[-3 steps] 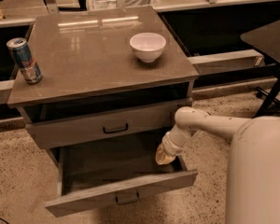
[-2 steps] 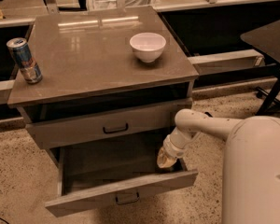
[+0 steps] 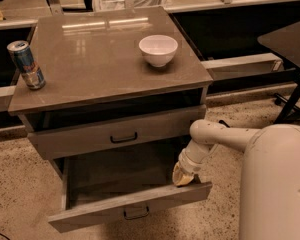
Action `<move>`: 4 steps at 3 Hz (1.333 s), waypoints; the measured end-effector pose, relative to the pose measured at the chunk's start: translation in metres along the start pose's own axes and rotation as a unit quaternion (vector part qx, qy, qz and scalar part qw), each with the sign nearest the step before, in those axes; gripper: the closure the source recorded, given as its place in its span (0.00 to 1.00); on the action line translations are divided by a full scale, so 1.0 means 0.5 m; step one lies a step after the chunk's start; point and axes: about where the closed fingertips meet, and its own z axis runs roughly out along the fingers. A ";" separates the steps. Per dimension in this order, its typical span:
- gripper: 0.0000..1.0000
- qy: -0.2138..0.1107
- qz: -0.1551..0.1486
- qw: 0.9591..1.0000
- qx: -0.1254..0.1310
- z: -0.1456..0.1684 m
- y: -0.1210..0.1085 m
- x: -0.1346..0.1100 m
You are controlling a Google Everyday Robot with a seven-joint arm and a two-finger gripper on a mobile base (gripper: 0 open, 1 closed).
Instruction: Open middle drawer
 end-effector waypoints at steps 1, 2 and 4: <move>1.00 0.006 0.003 1.000 -0.007 -0.017 0.035 -0.001; 1.00 0.005 0.007 1.000 -0.024 -0.033 0.093 -0.011; 1.00 -0.006 -0.002 1.000 -0.011 -0.053 0.093 -0.029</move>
Offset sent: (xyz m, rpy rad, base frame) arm -0.0415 -0.0166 0.0329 -0.0331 0.0261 0.0099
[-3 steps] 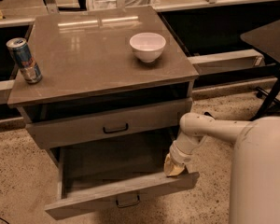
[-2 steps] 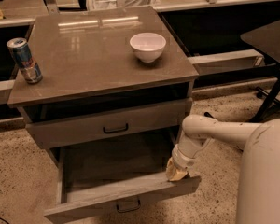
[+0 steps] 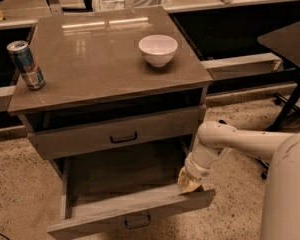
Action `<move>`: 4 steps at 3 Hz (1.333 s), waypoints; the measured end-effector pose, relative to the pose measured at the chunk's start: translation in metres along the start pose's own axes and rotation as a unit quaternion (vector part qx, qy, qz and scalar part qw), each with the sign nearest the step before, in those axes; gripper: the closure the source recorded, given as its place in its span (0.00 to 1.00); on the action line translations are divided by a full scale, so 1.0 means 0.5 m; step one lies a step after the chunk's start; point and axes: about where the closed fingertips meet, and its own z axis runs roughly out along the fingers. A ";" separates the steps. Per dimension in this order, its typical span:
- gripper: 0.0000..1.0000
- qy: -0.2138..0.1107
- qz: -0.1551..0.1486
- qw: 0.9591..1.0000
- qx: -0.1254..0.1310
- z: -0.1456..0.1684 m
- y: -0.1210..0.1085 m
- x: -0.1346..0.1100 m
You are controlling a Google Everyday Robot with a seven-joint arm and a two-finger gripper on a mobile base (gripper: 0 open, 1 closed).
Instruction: Open middle drawer
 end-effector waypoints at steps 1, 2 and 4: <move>1.00 -0.015 -0.022 0.999 0.044 -0.051 -0.024 -0.028; 1.00 -0.027 -0.041 0.995 0.082 -0.103 -0.039 -0.053; 0.50 -0.028 -0.042 0.995 0.083 -0.104 -0.038 -0.053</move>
Offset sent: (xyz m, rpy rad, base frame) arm 0.0401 0.0120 0.0929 0.1669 -0.2580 -0.0067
